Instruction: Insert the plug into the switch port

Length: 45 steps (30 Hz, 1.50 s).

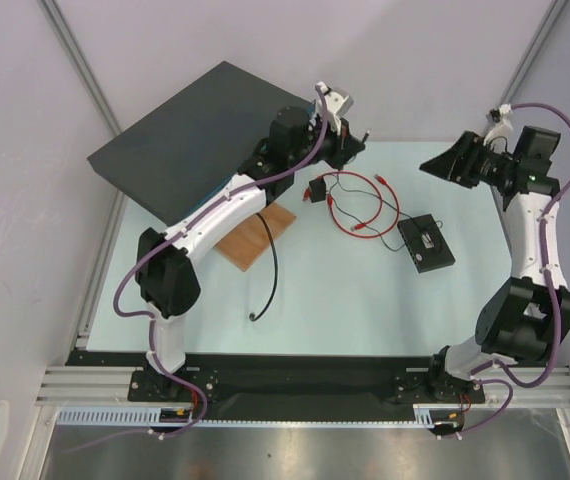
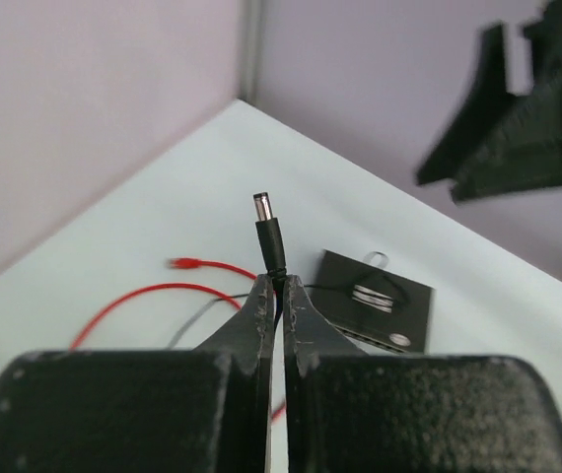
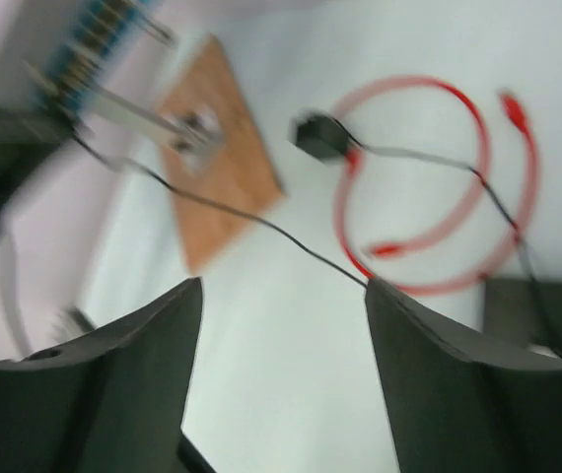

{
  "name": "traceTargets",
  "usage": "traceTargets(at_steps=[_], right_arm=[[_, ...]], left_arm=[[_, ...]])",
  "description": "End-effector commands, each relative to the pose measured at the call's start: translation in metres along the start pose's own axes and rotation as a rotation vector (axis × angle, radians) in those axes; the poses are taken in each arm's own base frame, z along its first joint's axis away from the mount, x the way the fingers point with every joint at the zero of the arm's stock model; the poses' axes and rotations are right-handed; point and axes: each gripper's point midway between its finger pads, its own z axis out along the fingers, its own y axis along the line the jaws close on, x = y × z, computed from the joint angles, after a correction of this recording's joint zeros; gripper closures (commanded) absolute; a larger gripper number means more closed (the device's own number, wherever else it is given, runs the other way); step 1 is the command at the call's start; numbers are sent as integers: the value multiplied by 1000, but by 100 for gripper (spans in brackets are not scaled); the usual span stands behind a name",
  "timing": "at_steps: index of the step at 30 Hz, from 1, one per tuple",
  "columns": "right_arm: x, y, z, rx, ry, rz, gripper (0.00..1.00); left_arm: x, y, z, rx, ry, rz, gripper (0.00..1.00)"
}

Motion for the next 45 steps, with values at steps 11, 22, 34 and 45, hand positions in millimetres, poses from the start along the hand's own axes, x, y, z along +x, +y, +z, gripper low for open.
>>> traceTargets(at_steps=[11,22,34,45], right_arm=[[122,-117,-41,420,475,-194,30],[150,-125,55,315,510,-180,35],[177,-33,160,-186,516,27,65],[110,-114,71,126,552,-69,27]], left_arm=[[-131,79,-63,-343,-261,184,100],[-181,81,-101,-418,-384,281,100],[-159,56,-119,-308,-312,273,100],[-13,34,-74,-3,46,218,100]])
